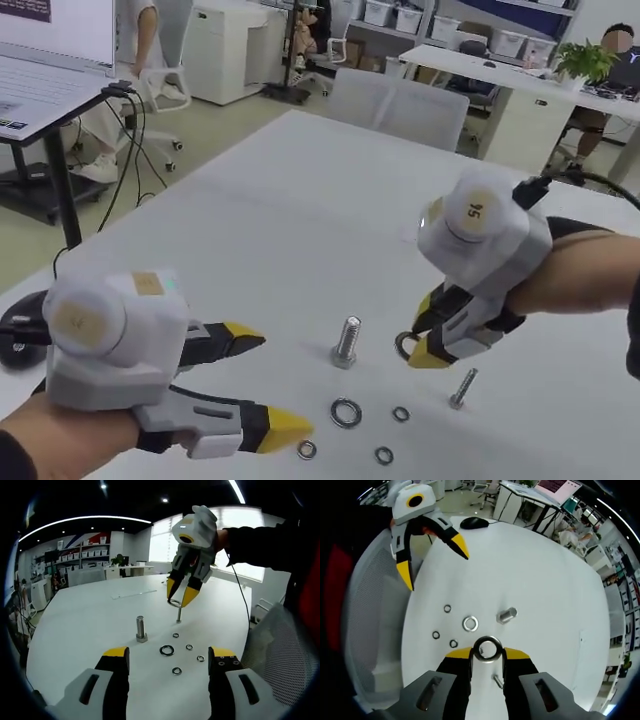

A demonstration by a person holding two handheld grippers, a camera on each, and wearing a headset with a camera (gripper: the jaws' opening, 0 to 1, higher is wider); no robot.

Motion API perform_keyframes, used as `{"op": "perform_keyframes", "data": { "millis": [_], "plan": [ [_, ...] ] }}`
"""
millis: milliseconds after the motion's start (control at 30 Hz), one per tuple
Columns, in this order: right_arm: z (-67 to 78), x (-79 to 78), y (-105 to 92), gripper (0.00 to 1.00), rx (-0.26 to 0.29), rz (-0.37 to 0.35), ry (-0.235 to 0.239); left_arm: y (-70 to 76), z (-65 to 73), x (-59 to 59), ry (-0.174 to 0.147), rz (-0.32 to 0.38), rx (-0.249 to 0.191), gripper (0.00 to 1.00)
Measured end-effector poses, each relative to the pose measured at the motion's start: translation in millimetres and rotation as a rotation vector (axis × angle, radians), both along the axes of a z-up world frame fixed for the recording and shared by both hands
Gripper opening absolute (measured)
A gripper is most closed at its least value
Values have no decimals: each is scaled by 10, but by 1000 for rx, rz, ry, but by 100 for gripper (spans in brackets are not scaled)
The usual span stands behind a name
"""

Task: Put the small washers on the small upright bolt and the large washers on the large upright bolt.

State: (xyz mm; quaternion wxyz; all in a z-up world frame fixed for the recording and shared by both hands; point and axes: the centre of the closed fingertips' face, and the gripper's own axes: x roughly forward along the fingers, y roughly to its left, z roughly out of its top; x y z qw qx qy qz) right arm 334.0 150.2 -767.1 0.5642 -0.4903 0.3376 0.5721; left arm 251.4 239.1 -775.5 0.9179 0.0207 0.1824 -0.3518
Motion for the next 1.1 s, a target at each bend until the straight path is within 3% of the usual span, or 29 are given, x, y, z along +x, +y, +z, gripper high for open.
{"op": "perform_keyframes", "data": {
  "millis": [433, 800, 967, 1100],
  "plan": [
    [77, 131, 290, 23, -11, 58, -9, 1, 60, 14, -16, 17, -20, 63],
    [-27, 221, 516, 23, -32, 94, 29, 30, 61, 38, -17, 35, -19, 62],
    [-158, 375, 541, 23, -63, 109, 55, 32, 51, 48, -13, 39, -20, 62],
    [-205, 403, 572, 23, -71, 116, 68, 28, 37, 49, -8, 39, -15, 62]
  ]
}}
